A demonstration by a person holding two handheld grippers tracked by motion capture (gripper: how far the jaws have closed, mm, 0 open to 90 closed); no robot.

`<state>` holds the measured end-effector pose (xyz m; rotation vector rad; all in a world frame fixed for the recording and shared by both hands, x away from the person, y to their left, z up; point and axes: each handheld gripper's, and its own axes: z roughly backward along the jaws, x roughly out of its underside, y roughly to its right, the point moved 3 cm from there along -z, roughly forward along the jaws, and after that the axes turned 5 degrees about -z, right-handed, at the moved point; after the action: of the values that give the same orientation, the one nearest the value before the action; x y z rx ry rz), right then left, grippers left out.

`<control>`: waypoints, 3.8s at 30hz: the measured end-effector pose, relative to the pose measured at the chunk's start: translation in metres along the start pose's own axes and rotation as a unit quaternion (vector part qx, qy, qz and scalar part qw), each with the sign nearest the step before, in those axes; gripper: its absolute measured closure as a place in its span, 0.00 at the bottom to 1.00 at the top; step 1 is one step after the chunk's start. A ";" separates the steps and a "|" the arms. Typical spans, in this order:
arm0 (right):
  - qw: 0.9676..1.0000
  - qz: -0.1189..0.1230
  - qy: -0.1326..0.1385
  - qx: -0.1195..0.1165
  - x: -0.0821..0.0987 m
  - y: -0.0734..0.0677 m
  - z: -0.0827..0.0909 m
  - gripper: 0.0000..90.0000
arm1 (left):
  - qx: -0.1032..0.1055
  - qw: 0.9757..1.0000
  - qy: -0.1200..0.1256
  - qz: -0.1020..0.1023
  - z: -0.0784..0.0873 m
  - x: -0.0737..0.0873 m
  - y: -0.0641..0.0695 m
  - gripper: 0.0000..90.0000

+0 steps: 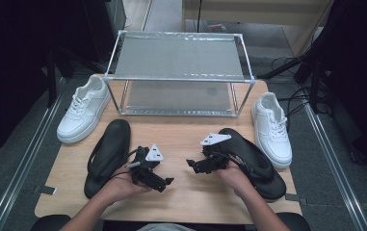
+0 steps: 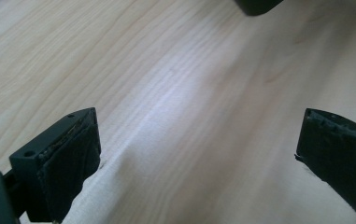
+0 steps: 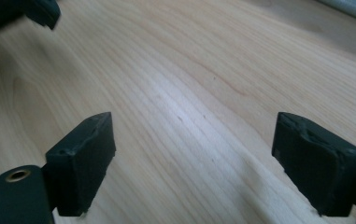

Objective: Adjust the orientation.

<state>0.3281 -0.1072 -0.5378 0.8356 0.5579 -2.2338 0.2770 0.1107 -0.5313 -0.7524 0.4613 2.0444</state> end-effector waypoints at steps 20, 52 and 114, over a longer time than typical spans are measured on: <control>1.000 0.003 0.002 0.005 -0.002 -0.006 0.012 0.14 | 0.075 0.997 -0.012 0.026 0.016 -0.006 -0.019 0.46; 0.998 0.040 0.001 -0.047 0.003 -0.031 0.034 0.67 | 0.033 0.998 -0.004 0.053 0.079 -0.002 -0.071 1.00; 0.993 0.080 0.024 -0.080 -0.029 -0.041 0.016 0.99 | -0.063 0.978 -0.035 0.198 0.111 0.115 -0.132 1.00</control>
<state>0.3081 -0.0762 -0.5003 0.8220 0.6593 -1.9991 0.3013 0.3165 -0.5300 -0.7015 0.4742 2.4830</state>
